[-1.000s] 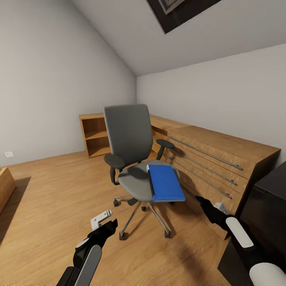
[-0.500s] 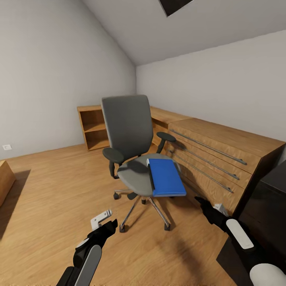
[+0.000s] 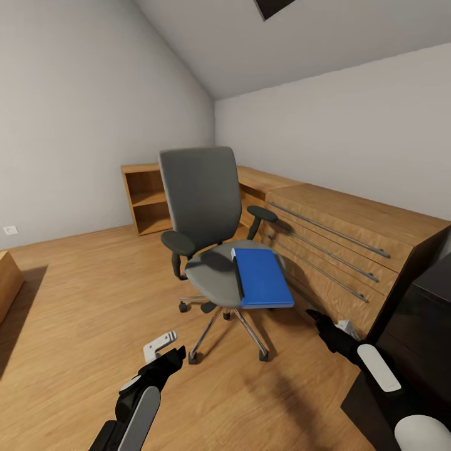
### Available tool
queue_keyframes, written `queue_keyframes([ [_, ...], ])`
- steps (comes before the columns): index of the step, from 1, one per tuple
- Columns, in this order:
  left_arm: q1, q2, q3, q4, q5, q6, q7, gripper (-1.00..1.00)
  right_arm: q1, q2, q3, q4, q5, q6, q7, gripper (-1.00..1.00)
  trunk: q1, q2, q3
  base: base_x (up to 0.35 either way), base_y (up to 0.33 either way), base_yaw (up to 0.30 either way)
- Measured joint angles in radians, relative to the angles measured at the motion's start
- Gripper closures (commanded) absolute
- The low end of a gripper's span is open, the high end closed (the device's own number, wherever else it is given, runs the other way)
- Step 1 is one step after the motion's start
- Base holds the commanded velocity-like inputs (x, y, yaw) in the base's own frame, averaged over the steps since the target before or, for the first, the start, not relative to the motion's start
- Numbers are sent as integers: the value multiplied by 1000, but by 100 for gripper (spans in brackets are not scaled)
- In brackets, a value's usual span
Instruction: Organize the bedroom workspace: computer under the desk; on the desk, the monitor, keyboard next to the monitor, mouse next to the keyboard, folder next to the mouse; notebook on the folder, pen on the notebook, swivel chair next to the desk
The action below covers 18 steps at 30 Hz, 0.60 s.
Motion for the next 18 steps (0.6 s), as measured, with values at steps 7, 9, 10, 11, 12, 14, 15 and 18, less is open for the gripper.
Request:
queue_keyframes([
  [7,0,0,0,6,0,0,-4,-100,0,0,0,-4,0,3,0,-100,0,0,0,0,0,0],
  [9,0,0,-1,7,0,0,-4,-100,0,0,0,-10,0,3,0,-100,0,0,-1,0,0,0],
  [10,0,0,-2,7,-1,0,-5,-100,0,0,-1,-14,0,5,0,-100,0,0,-1,0,0,0],
  [11,0,0,-2,7,-1,0,-5,-100,0,-1,-1,-15,0,6,0,-100,0,0,-1,0,0,0],
  [12,0,0,-2,7,-1,0,-5,-100,0,-1,-1,-16,-1,9,0,-100,0,0,-1,0,0,0],
  [14,0,0,-3,7,-1,0,-5,-100,0,-2,-2,-17,-4,24,2,-100,0,0,-1,0,0,0],
  [15,0,0,-4,7,-1,0,-5,-100,0,-2,-2,-17,-8,32,3,-100,0,0,-1,0,0,0],
  [18,0,0,-4,7,-1,0,-5,-100,0,-3,-3,-17,-33,67,14,-100,0,0,-1,0,0,0],
])
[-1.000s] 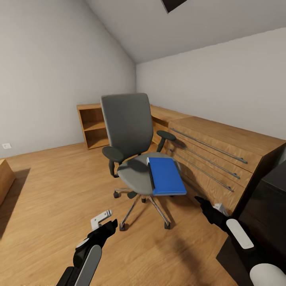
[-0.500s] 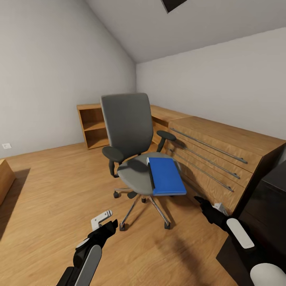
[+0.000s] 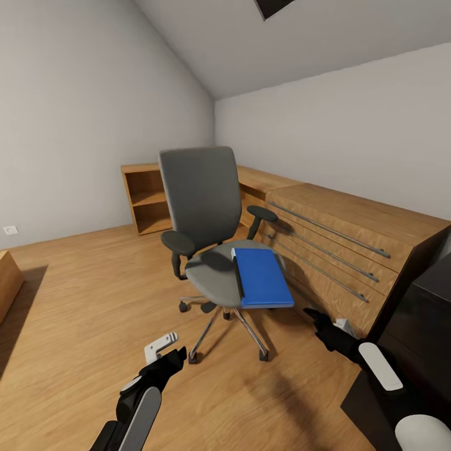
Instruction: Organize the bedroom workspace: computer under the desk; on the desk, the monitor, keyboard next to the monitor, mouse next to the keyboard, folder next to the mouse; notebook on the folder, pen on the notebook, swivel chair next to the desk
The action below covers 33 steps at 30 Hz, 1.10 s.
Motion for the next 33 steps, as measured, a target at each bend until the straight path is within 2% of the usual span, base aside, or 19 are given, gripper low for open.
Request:
queue_keyframes([
  [1,0,0,0,0,-1,0,0,-100,0,-2,-1,2,-25,17,22,-100,0,0,0,0,0,0],
  [6,0,0,0,-1,-2,0,0,-100,0,-23,-1,25,-75,56,102,-100,0,0,0,0,0,0],
  [9,0,0,-1,-1,-1,0,0,-100,0,-29,-1,40,-88,81,140,-100,0,0,0,0,0,0],
  [12,0,0,-1,-1,0,0,0,-100,0,-36,-1,57,-96,127,217,-100,0,0,0,0,0,0],
  [16,0,0,-1,-1,0,0,0,-100,0,-44,-2,63,-99,152,264,-100,0,0,0,0,0,0],
  [28,0,0,-1,-1,-2,-1,0,-100,0,-52,-1,66,-101,188,277,-100,0,0,0,2,2,0],
  [33,0,0,-1,-1,-4,-4,0,-100,0,-51,-1,73,-101,192,278,-100,0,0,0,144,73,0],
])
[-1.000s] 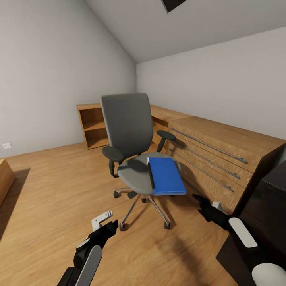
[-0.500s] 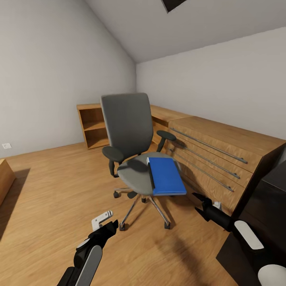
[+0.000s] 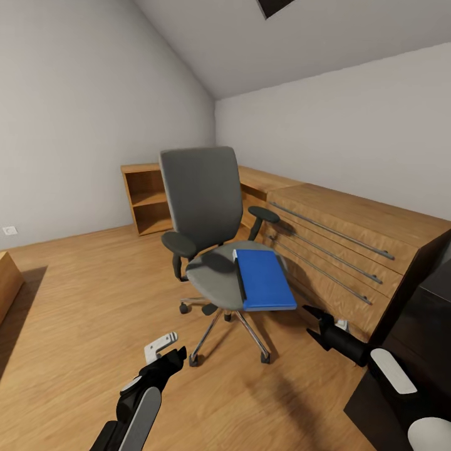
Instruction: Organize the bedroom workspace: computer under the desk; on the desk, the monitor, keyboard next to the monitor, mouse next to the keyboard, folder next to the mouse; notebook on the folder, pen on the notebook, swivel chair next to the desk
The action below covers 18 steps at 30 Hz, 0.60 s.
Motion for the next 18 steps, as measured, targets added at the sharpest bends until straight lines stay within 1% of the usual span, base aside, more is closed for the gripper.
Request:
queue_keyframes([
  [2,0,0,0,0,0,0,0,-100,0,0,0,4,0,0,0,-100,0,0,0,205,79,0],
  [6,0,0,0,0,0,2,0,-100,0,1,1,11,0,1,0,-100,0,0,0,44,16,0],
  [9,-1,0,-1,0,-1,1,-1,-100,0,1,1,11,1,1,0,-100,0,0,0,149,91,0],
  [12,-1,0,-15,0,-1,3,-3,-100,0,3,2,12,1,0,0,-100,0,0,0,119,76,0],
  [18,-1,0,-28,-1,-2,3,-1,-100,0,6,3,12,1,-1,1,-100,0,0,0,26,17,0],
])
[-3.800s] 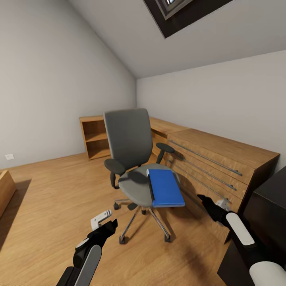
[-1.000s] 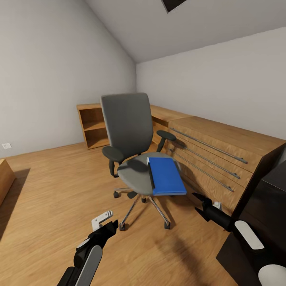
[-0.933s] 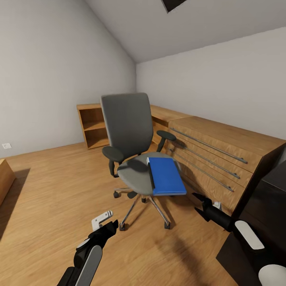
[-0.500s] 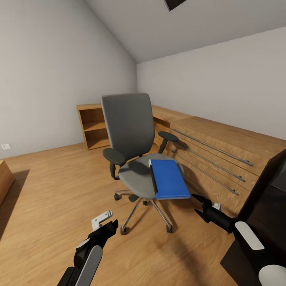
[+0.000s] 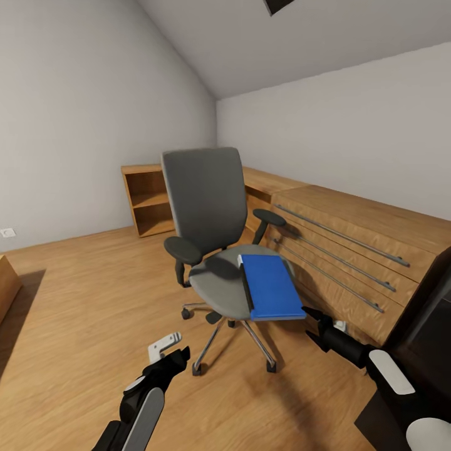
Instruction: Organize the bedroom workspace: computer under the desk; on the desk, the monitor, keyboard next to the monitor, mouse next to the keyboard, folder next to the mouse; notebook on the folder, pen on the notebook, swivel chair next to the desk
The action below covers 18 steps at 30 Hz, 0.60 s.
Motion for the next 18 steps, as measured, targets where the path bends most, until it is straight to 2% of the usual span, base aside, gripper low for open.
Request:
queue_keyframes([
  [5,0,-1,-5,-4,0,-1,0,-100,0,0,0,0,0,0,0,-100,0,0,0,3,2,0],
  [10,0,-1,-10,-5,0,-2,0,-100,0,0,0,0,0,0,0,-100,2,-1,-19,0,0,0],
  [18,0,0,-11,-4,0,-1,1,-100,0,0,0,0,1,-4,2,-100,2,-1,-19,0,0,0],
])
